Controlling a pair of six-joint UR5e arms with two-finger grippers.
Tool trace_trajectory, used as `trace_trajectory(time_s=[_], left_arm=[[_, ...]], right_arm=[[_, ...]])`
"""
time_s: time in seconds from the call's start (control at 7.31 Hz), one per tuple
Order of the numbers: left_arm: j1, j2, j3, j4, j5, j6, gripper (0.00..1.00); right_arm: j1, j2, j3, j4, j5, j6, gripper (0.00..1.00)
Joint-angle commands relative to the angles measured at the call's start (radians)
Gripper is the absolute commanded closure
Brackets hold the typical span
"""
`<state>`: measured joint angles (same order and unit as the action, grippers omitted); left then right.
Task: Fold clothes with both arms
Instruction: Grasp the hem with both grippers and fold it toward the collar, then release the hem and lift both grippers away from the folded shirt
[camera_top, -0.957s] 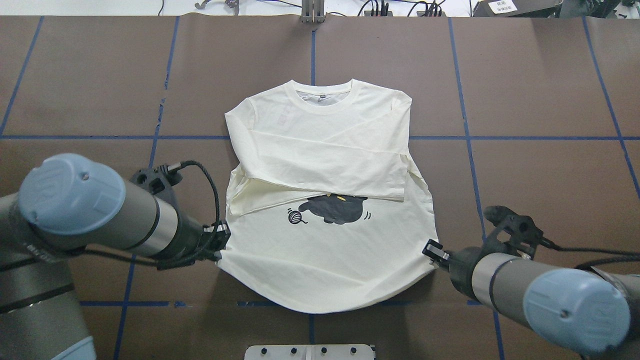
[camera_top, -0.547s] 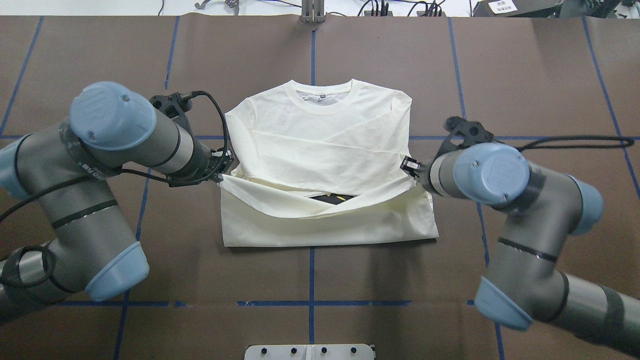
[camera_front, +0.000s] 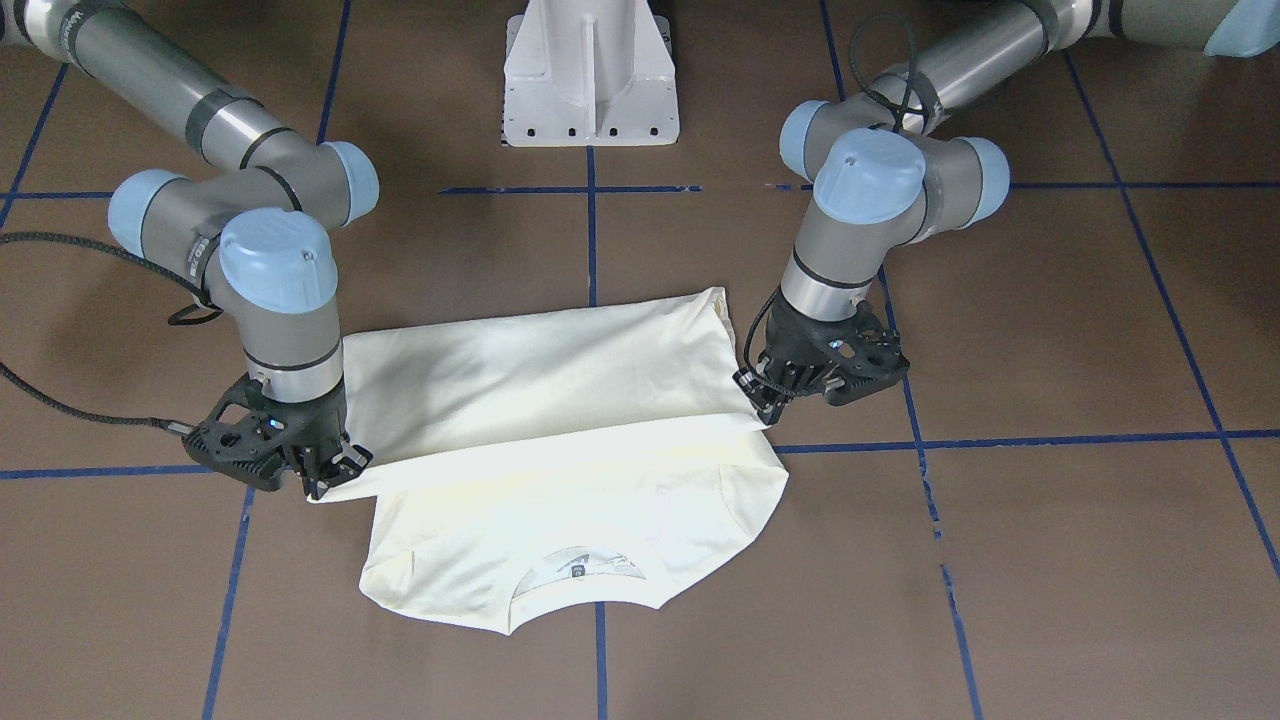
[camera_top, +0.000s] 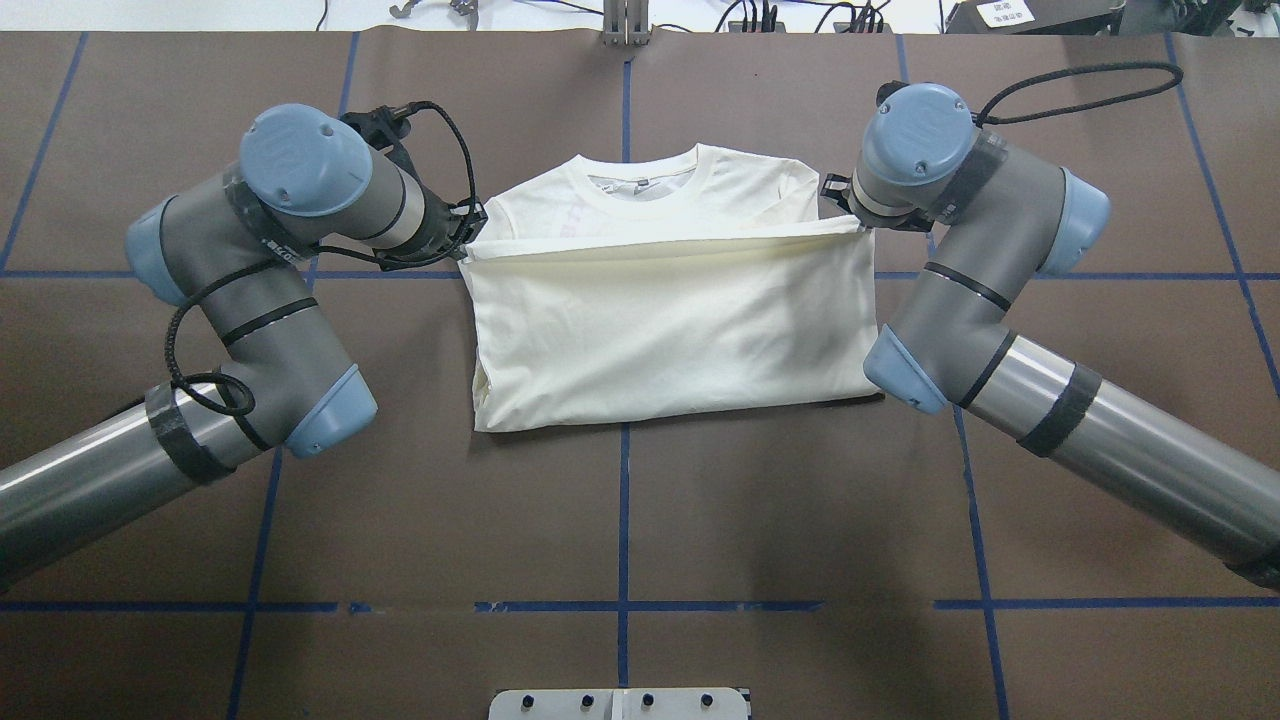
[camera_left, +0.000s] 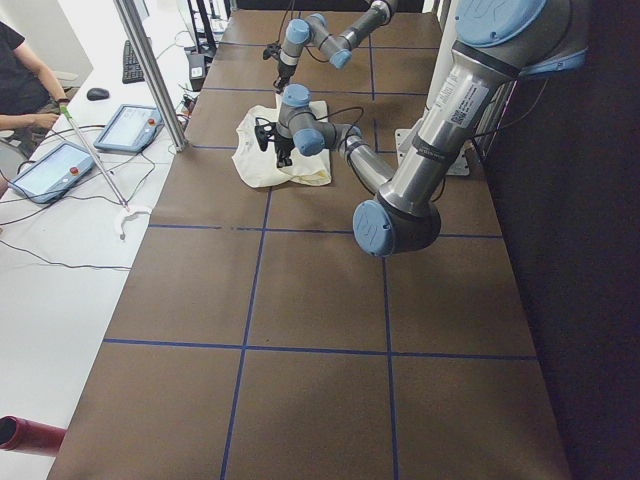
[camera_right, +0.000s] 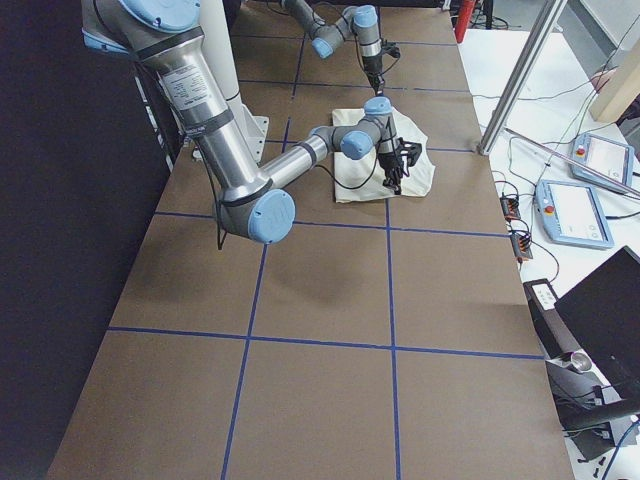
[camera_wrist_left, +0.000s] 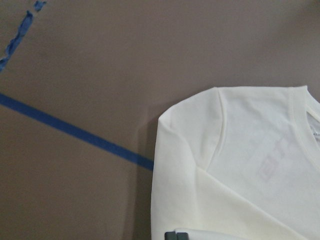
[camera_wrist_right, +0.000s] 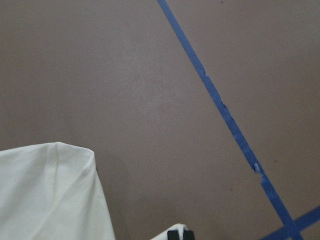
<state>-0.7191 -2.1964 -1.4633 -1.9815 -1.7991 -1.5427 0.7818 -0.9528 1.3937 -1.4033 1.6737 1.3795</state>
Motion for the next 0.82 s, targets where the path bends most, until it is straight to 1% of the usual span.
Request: trace_trajectory(time_s=[0.0, 0.14, 0.41, 0.68], left_arm=[[-0.009, -0.058, 0.110, -0.051, 0.055, 0.003, 1.00], [-0.020, -0.068, 0.110, -0.049, 0.055, 0.004, 1.00], [-0.043, -0.071, 0.109, -0.043, 0.058, 0.032, 1.00], [-0.056, -0.066, 0.112, -0.042, 0.058, 0.044, 1.00]], right_arm=[[0.031, 0.058, -0.105, 0.048, 0.003, -0.014, 1.00], [0.036, 0.061, -0.110, 0.056, 0.001, -0.013, 1.00], [0.048, 0.106, -0.116, 0.056, 0.001, -0.007, 1.00], [0.047, 0.144, -0.165, 0.060, 0.001, -0.004, 1.00]])
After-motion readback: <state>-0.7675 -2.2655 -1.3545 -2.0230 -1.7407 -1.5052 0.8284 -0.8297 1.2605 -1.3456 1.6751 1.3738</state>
